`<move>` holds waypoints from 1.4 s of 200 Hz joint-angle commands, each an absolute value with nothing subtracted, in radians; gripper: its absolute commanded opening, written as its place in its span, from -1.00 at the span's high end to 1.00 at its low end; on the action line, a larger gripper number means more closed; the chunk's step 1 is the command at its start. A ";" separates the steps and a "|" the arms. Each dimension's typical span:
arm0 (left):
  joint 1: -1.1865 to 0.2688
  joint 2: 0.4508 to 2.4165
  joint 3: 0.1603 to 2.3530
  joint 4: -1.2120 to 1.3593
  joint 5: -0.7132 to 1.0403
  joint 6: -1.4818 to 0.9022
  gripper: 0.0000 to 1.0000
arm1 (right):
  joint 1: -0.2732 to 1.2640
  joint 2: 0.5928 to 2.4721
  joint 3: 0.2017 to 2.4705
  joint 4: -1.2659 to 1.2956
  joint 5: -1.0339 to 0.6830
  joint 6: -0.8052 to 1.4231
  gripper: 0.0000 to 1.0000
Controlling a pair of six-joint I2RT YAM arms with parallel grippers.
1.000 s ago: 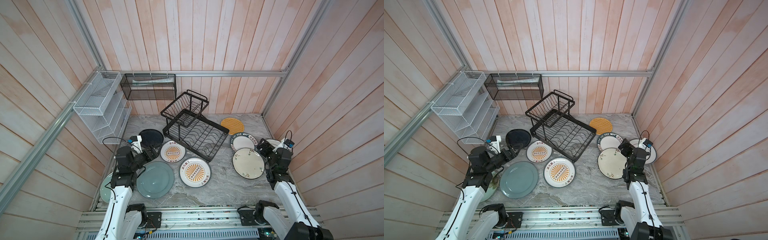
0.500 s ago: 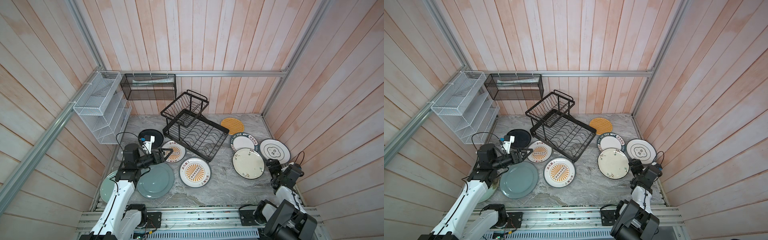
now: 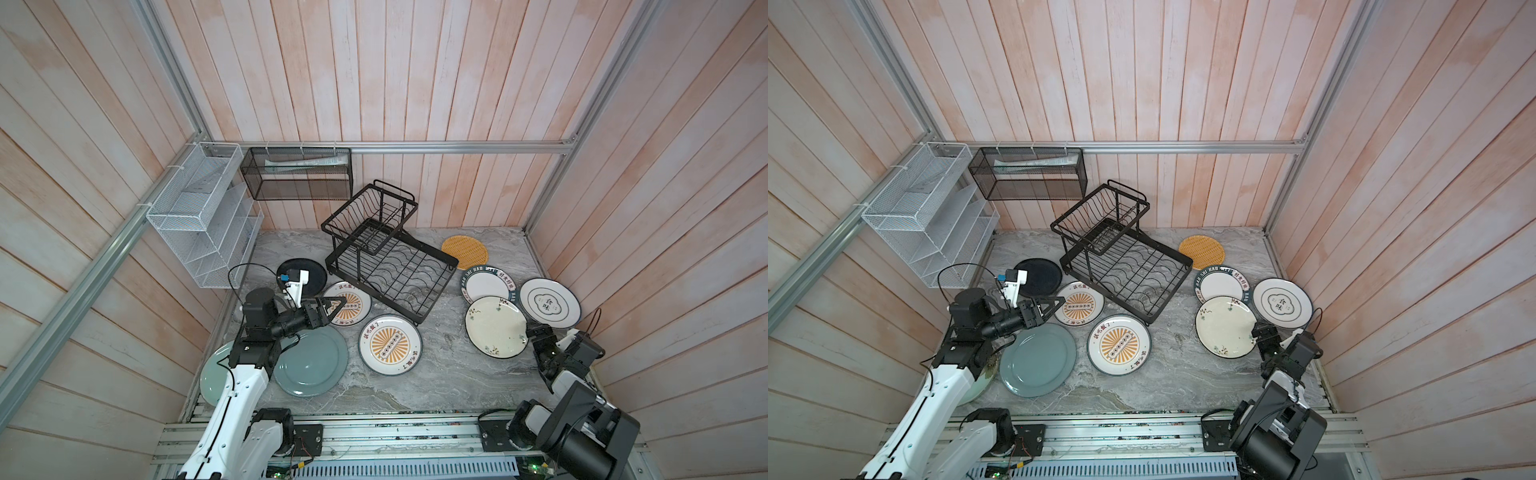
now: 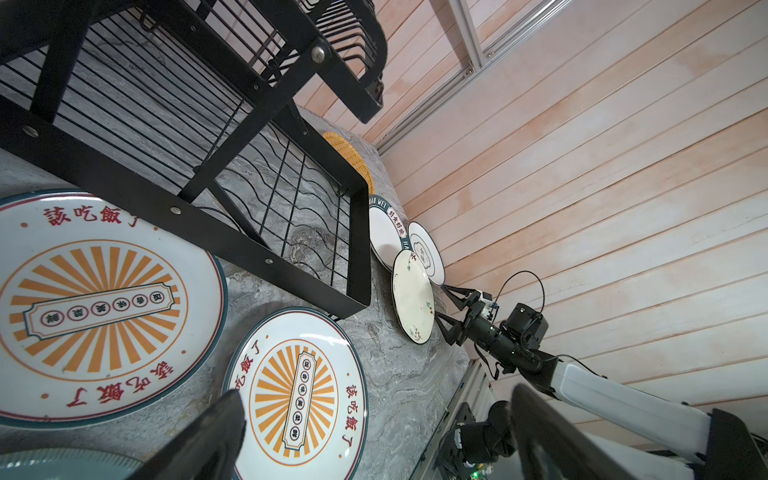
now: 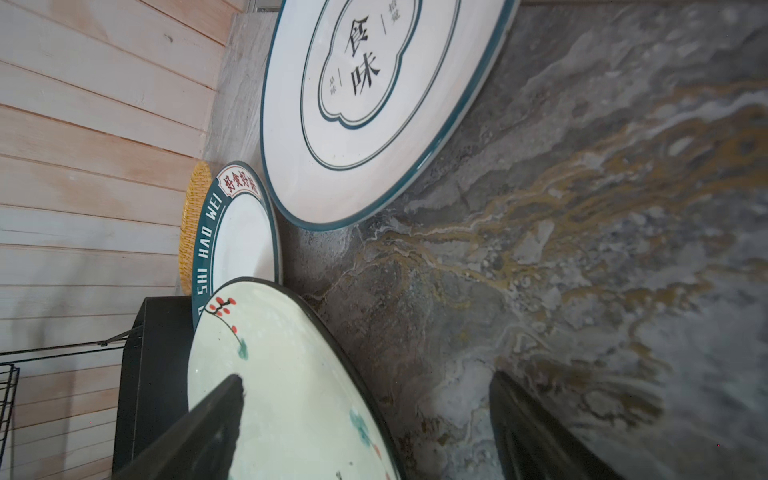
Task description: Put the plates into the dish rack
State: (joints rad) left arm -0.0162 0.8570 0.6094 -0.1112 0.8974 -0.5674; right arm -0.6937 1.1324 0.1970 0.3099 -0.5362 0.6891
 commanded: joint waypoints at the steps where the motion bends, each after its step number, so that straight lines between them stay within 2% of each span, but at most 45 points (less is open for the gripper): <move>1: -0.020 0.829 0.595 -0.088 0.906 -0.566 -1.00 | -0.696 1.192 0.195 0.287 -0.599 0.656 -0.84; 47: -0.020 0.821 0.594 -0.091 0.900 -0.566 -1.00 | -0.696 1.233 0.174 0.332 -0.661 0.677 -0.74; 151: -0.020 0.802 0.598 -0.095 0.887 -0.560 -1.00 | -0.634 1.220 0.165 0.314 -0.649 0.704 -0.57; 192: -0.020 0.788 0.600 -0.114 0.883 -0.552 -1.00 | -0.637 1.192 0.219 0.254 -0.553 0.697 -0.67; 249: -0.020 0.751 0.603 -0.138 0.869 -0.541 -1.00 | -0.639 1.356 0.239 0.353 -0.728 0.679 -0.62; 280: -0.020 0.737 0.604 -0.141 0.868 -0.537 -1.00 | -0.639 1.381 0.222 0.397 -0.748 0.698 -0.61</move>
State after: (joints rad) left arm -0.0162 0.7544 0.6052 -0.1310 0.8806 -0.5602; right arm -0.6403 1.3476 0.2539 0.4377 -0.7273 0.6842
